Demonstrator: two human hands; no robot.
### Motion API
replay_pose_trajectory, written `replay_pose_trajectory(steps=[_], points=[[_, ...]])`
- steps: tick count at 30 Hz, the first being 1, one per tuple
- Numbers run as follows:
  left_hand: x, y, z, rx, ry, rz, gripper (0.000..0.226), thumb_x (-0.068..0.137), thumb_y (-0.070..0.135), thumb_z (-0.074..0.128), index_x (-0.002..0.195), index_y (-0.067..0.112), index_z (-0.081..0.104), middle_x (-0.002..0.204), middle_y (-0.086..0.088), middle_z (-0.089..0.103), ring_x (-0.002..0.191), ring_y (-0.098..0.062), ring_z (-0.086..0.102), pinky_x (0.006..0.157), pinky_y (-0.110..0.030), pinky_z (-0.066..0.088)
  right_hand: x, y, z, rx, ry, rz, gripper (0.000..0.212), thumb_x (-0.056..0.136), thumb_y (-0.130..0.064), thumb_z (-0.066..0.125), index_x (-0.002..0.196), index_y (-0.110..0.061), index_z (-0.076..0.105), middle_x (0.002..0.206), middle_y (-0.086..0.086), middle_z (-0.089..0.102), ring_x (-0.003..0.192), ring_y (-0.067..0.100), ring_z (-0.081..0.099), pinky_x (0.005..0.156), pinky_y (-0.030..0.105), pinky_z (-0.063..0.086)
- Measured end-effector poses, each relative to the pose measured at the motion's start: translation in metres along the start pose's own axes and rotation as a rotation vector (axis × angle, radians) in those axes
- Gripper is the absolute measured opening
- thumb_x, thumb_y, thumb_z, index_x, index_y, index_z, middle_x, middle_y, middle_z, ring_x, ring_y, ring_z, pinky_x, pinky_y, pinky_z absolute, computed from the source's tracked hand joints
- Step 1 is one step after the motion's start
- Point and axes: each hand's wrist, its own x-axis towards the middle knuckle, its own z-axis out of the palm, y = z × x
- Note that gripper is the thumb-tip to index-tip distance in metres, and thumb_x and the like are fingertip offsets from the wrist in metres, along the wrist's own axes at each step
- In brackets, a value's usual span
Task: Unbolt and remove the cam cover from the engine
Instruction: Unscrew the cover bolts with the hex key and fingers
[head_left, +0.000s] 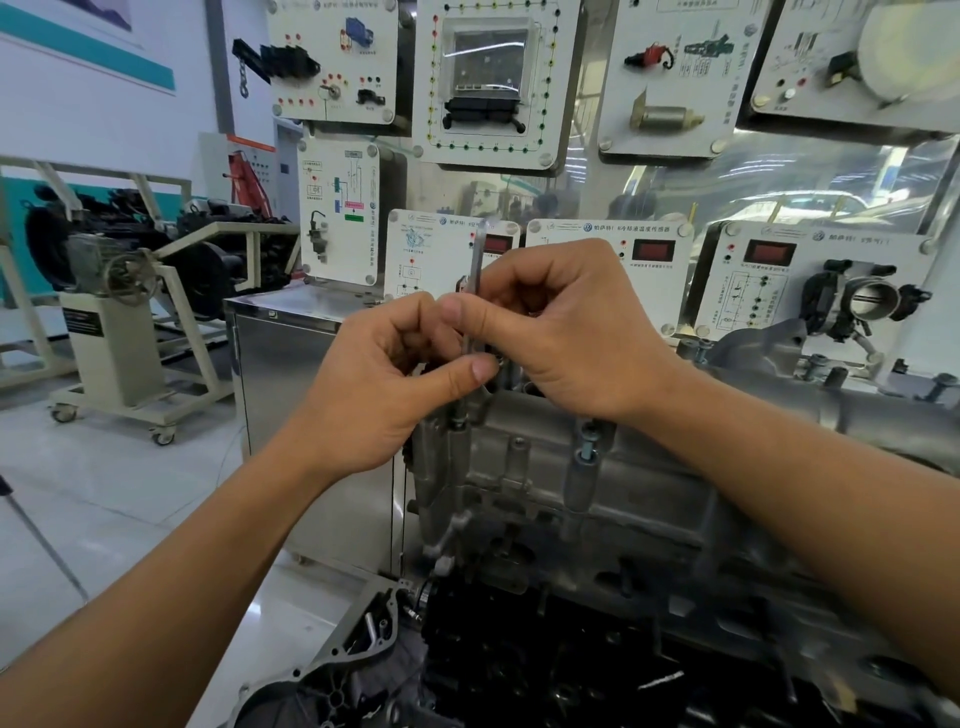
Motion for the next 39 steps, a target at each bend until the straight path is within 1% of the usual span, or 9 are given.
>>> replay_pose_trajectory(steps=[7,9,13,18,24,26,31,36,39], points=[[0.000,-0.002,-0.009,-0.097,-0.064,-0.065,0.026,0.092,0.018,0.063,0.111,0.002,0.069,0.101,-0.027,0.072,0.101,-0.041,0.068,0.092,-0.043,0.055,0.001,0.000,0.000,0.026,-0.147,-0.037,0.030,0.100,-0.012,0.057,0.087,0.013,0.068,0.067,0.028,0.063,0.059,0.043,0.057,0.052,0.049,0.045],[-0.001,-0.003,-0.010,-0.110,-0.064,-0.081,0.031,0.090,0.024,0.066,0.108,-0.001,0.072,0.104,-0.023,0.072,0.103,-0.037,0.069,0.093,-0.042,0.055,0.001,0.001,0.001,0.001,-0.151,-0.041,0.030,0.101,-0.011,0.055,0.090,0.014,0.068,0.070,0.026,0.064,0.062,0.039,0.059,0.054,0.048,0.047],[-0.001,-0.003,-0.009,-0.064,-0.078,-0.071,0.012,0.091,0.015,0.062,0.096,0.007,0.070,0.086,0.008,0.075,0.086,-0.008,0.070,0.080,-0.021,0.053,0.001,0.000,0.002,-0.011,-0.174,-0.005,0.024,0.102,-0.009,0.052,0.096,0.001,0.072,0.074,-0.004,0.067,0.064,0.002,0.059,0.062,0.028,0.051],[-0.002,-0.001,-0.004,-0.125,-0.024,-0.053,0.036,0.085,0.014,0.066,0.104,-0.017,0.062,0.090,-0.014,0.075,0.088,-0.019,0.072,0.080,-0.026,0.058,0.001,-0.003,0.003,-0.022,-0.120,-0.016,0.020,0.096,-0.017,0.064,0.094,-0.001,0.076,0.076,0.015,0.072,0.071,0.034,0.066,0.062,0.047,0.052],[-0.002,0.002,0.000,-0.112,0.024,-0.059,0.050,0.076,0.016,0.070,0.100,-0.024,0.055,0.090,-0.044,0.060,0.082,-0.037,0.062,0.081,-0.049,0.055,0.000,-0.004,0.002,-0.009,-0.016,0.005,0.016,0.084,-0.019,0.078,0.079,-0.004,0.076,0.064,0.014,0.068,0.053,0.021,0.057,0.050,0.033,0.047],[-0.002,0.004,0.002,-0.097,0.029,-0.068,0.051,0.075,0.017,0.071,0.099,-0.024,0.054,0.086,-0.044,0.057,0.079,-0.038,0.058,0.078,-0.054,0.051,0.000,-0.004,0.002,-0.012,-0.010,0.010,0.017,0.083,-0.020,0.080,0.076,-0.005,0.074,0.061,0.016,0.064,0.051,0.014,0.050,0.049,0.030,0.042],[0.001,0.003,0.002,-0.015,0.031,-0.029,0.047,0.075,0.019,0.073,0.094,-0.021,0.056,0.071,-0.013,0.058,0.070,-0.022,0.056,0.067,-0.030,0.051,-0.001,-0.004,0.001,0.005,0.001,0.023,0.020,0.082,-0.018,0.081,0.073,-0.003,0.071,0.060,0.021,0.059,0.050,0.015,0.044,0.047,0.029,0.037],[0.000,0.002,0.003,-0.057,0.030,-0.019,0.047,0.077,0.018,0.075,0.095,-0.021,0.056,0.080,-0.037,0.057,0.073,-0.030,0.058,0.070,-0.033,0.053,-0.001,-0.005,0.001,0.009,-0.007,0.010,0.019,0.084,-0.015,0.079,0.069,-0.008,0.069,0.055,0.010,0.058,0.049,0.006,0.044,0.047,0.022,0.036],[0.000,-0.001,0.002,-0.043,0.020,-0.035,0.040,0.082,0.018,0.076,0.097,-0.015,0.059,0.075,-0.024,0.064,0.072,-0.023,0.062,0.070,-0.029,0.054,-0.001,-0.004,0.001,0.011,-0.019,-0.008,0.022,0.085,-0.014,0.078,0.068,-0.005,0.067,0.054,0.006,0.057,0.047,0.004,0.044,0.047,0.020,0.036]])
